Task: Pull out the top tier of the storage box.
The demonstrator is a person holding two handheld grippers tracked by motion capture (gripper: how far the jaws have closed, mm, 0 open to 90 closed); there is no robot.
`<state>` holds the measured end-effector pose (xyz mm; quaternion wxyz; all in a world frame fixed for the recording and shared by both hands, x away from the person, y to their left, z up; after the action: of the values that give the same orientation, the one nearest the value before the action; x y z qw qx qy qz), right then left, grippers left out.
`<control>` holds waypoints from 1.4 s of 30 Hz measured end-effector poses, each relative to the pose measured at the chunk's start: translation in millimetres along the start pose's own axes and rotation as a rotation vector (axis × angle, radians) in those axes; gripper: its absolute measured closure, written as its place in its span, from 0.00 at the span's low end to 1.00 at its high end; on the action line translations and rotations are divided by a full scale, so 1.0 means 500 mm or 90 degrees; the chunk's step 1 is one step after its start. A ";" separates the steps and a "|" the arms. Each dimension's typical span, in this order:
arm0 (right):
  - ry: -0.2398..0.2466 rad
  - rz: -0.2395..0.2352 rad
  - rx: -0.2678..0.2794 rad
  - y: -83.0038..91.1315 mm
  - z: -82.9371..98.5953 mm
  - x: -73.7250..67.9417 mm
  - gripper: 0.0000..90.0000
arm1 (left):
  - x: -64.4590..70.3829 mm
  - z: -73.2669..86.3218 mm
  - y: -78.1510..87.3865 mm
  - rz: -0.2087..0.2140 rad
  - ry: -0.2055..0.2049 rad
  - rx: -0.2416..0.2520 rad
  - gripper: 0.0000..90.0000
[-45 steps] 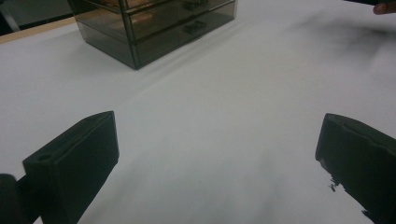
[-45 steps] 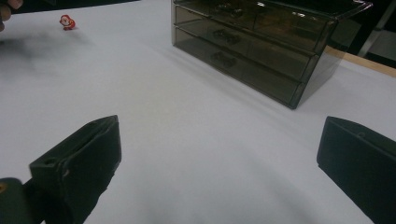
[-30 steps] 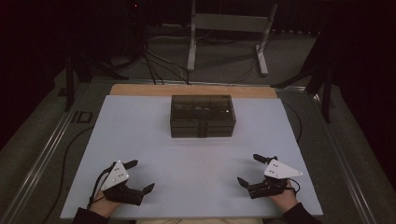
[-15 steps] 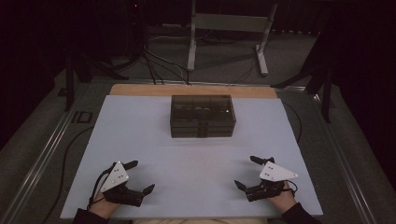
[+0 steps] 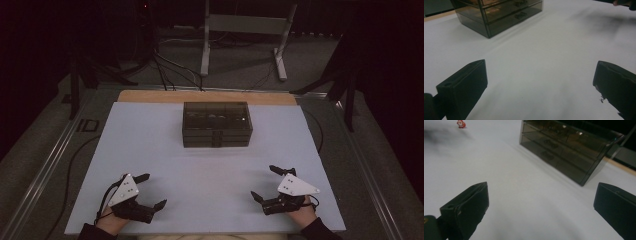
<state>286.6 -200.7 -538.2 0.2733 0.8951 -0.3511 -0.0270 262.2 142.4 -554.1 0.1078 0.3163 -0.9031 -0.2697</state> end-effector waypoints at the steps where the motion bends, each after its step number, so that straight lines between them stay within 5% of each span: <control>1: 0.001 0.001 0.005 0.003 -0.005 -0.001 0.00 | 0.000 0.000 0.001 -0.002 0.000 0.002 0.00; 19: 0.063 0.017 -0.001 0.024 -0.092 -0.006 0.00 | 0.002 0.001 0.004 -0.006 -0.002 0.000 0.00; 42: 0.190 0.073 0.012 -0.024 -0.207 0.024 0.00 | 0.002 0.000 0.005 -0.004 0.001 0.003 0.00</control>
<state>327.8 -152.6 -454.6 0.3148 0.8702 -0.3578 0.1253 260.2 143.3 -552.7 0.1068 0.3197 -0.9027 -0.2676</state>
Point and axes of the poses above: each handheld gripper's, and its own axes: y roughly backward along the jaws, z roughly out of its underside, x roughly to its right, the point moved 9 cm from there along -y, roughly forward along the jaws, and after that the axes turned 6 degrees about -x, right-handed, at the moved point
